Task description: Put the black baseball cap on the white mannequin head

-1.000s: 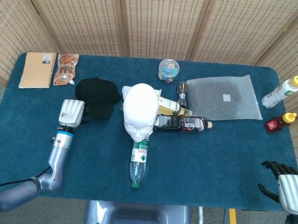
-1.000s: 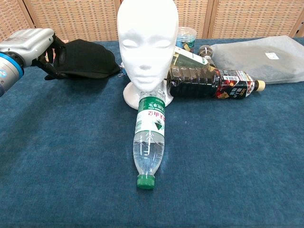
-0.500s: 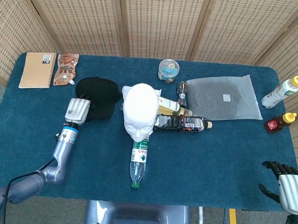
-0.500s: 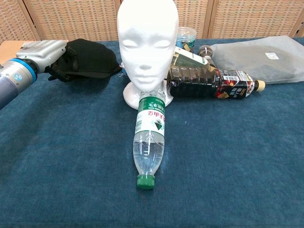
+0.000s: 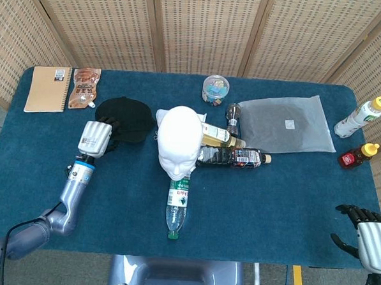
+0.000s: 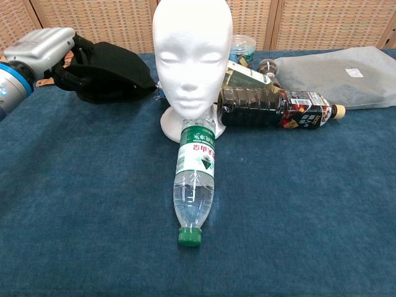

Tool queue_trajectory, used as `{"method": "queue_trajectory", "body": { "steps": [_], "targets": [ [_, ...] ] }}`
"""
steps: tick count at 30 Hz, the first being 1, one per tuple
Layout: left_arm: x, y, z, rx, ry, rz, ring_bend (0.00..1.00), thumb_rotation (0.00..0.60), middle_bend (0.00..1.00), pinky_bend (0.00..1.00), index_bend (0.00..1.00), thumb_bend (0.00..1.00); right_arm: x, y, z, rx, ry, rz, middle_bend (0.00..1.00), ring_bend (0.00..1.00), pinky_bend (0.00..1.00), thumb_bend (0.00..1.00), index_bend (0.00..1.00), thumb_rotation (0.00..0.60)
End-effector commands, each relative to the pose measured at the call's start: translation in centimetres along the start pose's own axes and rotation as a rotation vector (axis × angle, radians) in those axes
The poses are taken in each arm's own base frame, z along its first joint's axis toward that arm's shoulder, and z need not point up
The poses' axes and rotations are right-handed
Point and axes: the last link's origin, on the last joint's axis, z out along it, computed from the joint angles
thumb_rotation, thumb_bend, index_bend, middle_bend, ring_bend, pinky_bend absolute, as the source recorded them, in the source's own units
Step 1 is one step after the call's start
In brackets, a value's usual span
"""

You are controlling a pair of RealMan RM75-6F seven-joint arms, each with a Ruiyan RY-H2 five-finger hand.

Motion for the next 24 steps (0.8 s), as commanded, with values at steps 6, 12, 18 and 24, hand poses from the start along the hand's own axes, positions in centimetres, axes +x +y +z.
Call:
{"method": "queue_trajectory", "body": {
  "steps": [6, 12, 18, 24],
  "targets": [
    [4.3, -0.9, -0.8, -0.095, 0.174, 0.057, 0.43, 0.600, 0.49, 0.75, 0.78, 0.60, -0.1, 0.0, 0.1, 0.006, 0.002, 0.005, 0.42, 0.46, 0.44, 0.16, 0.35, 0.600],
    [8.2, -0.6, -0.7, -0.121, 0.311, 0.045, 0.43, 0.600, 0.49, 0.75, 0.78, 0.59, -0.2, -0.1, 0.3, 0.017, -0.002, 0.010, 0.42, 0.46, 0.44, 0.16, 0.35, 0.600],
    [11.8, 0.5, -0.5, -0.168, 0.412, 0.062, 0.43, 0.600, 0.49, 0.75, 0.78, 0.58, -0.3, -0.3, 0.6, 0.029, -0.004, 0.014, 0.42, 0.46, 0.44, 0.16, 0.35, 0.600],
    [14.5, 1.8, 0.4, -0.205, 0.475, 0.087, 0.43, 0.600, 0.49, 0.75, 0.78, 0.58, -0.4, -0.3, 0.8, 0.034, -0.004, 0.017, 0.42, 0.46, 0.44, 0.16, 0.35, 0.600]
  ]
}}
